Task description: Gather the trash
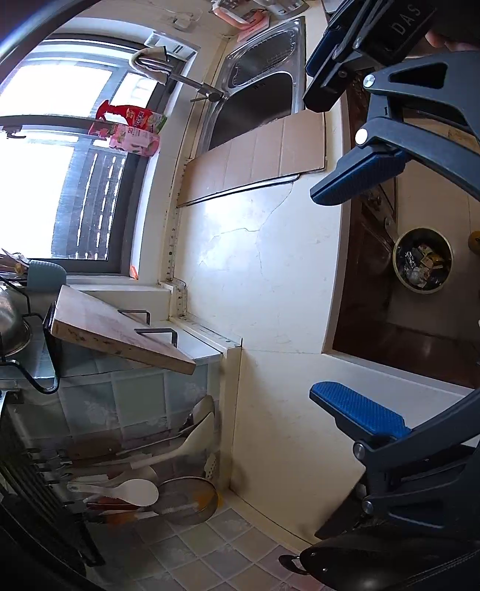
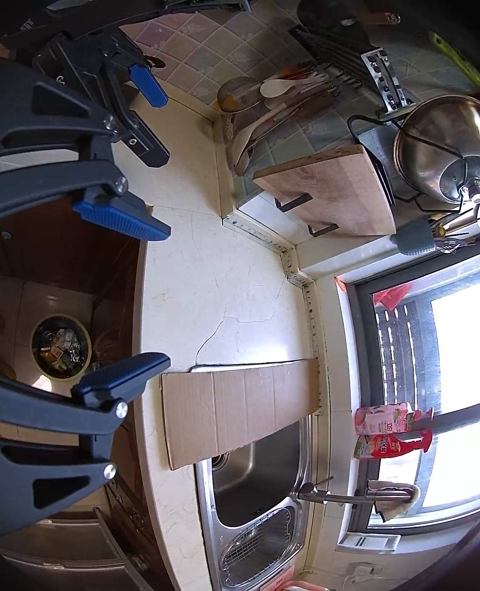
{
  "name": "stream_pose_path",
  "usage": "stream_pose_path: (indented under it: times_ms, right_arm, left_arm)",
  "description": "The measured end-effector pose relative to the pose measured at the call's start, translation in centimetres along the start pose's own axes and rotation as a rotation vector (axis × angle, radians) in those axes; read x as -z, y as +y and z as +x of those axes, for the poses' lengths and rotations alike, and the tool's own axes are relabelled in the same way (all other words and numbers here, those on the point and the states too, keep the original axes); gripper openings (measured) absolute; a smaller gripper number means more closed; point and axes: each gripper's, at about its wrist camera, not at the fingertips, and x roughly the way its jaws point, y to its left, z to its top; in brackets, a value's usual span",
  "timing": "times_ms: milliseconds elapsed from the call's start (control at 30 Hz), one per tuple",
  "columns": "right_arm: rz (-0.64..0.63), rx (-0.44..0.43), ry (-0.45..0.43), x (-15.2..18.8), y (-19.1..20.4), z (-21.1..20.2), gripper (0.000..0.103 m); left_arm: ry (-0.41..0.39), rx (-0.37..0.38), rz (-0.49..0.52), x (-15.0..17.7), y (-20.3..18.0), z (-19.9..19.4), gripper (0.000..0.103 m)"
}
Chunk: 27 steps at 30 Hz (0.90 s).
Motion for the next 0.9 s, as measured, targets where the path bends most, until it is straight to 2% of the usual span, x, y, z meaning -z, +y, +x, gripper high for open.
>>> stream_pose_path:
  times_ms: [900]
  right_arm:
    - [-0.029, 0.021, -0.024, -0.03, -0.36, -1.00, 0.063]
  left_arm:
    - [0.002, 0.014, 0.019, 0.02, -0.61, -0.43, 0.095]
